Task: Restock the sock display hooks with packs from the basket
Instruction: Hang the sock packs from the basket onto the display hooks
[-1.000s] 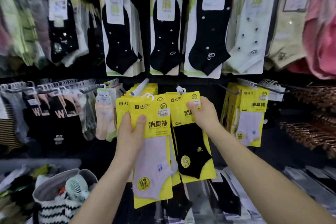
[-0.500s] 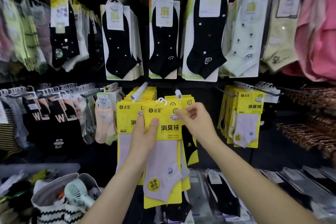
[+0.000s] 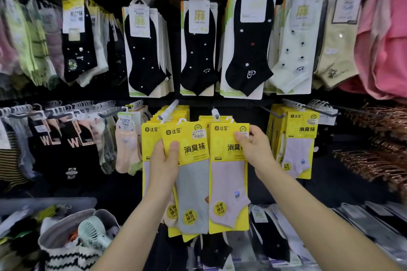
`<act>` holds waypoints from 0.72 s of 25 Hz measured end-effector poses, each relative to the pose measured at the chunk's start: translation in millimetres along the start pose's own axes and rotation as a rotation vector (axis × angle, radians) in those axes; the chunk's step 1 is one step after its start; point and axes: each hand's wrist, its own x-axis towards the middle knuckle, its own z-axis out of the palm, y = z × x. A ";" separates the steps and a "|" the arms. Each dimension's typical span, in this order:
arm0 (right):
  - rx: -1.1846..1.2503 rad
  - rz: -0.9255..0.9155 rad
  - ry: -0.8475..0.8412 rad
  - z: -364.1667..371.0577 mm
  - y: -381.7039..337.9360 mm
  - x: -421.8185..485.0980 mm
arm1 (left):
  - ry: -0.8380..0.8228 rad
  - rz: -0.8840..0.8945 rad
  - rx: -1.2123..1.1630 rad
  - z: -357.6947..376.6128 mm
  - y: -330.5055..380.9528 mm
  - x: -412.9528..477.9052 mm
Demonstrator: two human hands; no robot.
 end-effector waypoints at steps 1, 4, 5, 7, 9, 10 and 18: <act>-0.018 -0.001 0.019 -0.9 0.4 5.6 | 0.019 -0.001 0.007 -4.5 0.6 2.9; -0.111 -0.059 -0.002 8.8 -0.9 17.3 | 0.036 0.000 0.034 -14.0 1.1 8.3; -0.154 -0.087 -0.015 15.0 -0.8 18.0 | 0.032 -0.004 0.033 -15.6 0.8 8.9; -0.202 -0.109 -0.005 27.0 2.8 18.7 | 0.008 -0.013 0.033 -16.7 -0.3 8.8; -0.206 -0.075 0.027 32.6 7.4 20.3 | -0.013 -0.014 0.044 -15.1 -1.6 6.0; -0.210 -0.054 0.030 32.7 8.4 21.0 | -0.015 -0.014 0.052 -13.6 -1.7 4.4; -0.089 -0.160 0.008 19.7 -0.1 -20.0 | -0.092 -0.008 0.038 12.3 -3.4 -5.8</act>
